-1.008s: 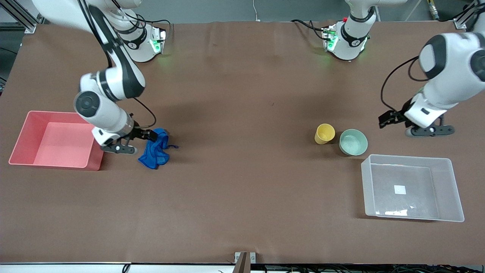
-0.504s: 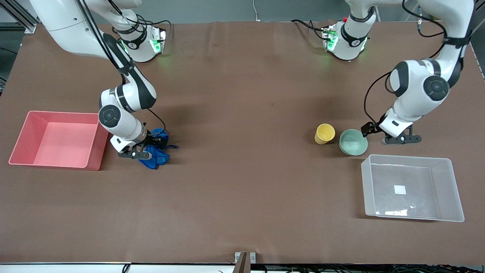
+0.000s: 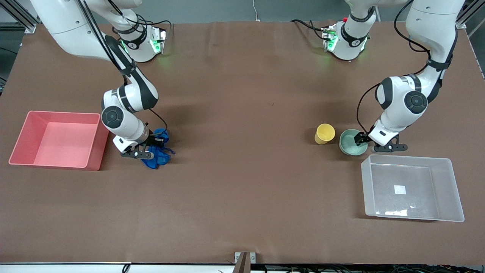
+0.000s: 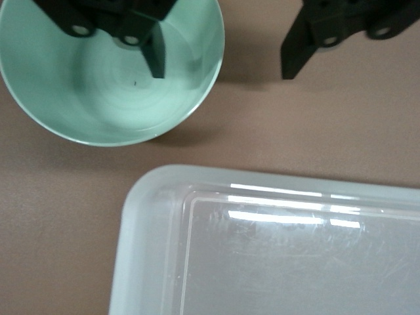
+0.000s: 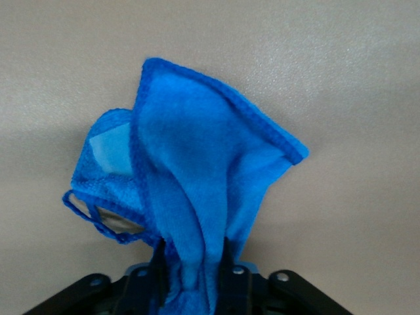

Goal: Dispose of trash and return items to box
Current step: 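Carry the cloth into the pink bin while the left gripper lifts the bowl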

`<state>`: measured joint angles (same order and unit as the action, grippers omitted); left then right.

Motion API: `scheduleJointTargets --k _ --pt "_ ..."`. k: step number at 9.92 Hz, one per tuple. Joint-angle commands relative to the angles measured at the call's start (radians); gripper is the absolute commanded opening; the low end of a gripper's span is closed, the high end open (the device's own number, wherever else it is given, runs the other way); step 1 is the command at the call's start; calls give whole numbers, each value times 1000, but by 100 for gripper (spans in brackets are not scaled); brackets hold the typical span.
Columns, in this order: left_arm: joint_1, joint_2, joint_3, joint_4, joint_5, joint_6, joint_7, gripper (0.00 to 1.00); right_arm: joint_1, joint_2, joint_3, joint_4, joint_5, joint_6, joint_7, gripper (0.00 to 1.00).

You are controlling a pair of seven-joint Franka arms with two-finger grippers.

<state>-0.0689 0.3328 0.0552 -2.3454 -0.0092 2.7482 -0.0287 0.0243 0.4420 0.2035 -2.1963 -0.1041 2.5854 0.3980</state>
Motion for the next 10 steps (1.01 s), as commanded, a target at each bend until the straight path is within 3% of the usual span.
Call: scheduleJointTargets --k 1,4,5,6,8,9,10 --pt "0 38 0 2 11 19 -11 0 11 -23 7 22 -17 -46 89 1" --pt "-3 3 -3 -8 11 13 -11 0 3 -83 19 394 -11 -698 94 1" --pt "-3 -59 -3 -37 11 4 13 0 -7 -118 7 473 -17 -814 72 1" --pt "-3 -139 -3 -49 11 -40 15 0 -20 -176 -62 490 -20 -876 -61 1" --pt "-6 -307 -6 -5 2 -299 12 0 -21 -245 -276 475 -19 -927 -393 1" --pt "-6 -340 -3 58 -1 -414 13 0 -21 -241 -380 449 -20 -914 -519 1" --pt "0 -310 6 154 -3 -492 18 0 -21 -239 -465 399 -22 -844 -641 1"
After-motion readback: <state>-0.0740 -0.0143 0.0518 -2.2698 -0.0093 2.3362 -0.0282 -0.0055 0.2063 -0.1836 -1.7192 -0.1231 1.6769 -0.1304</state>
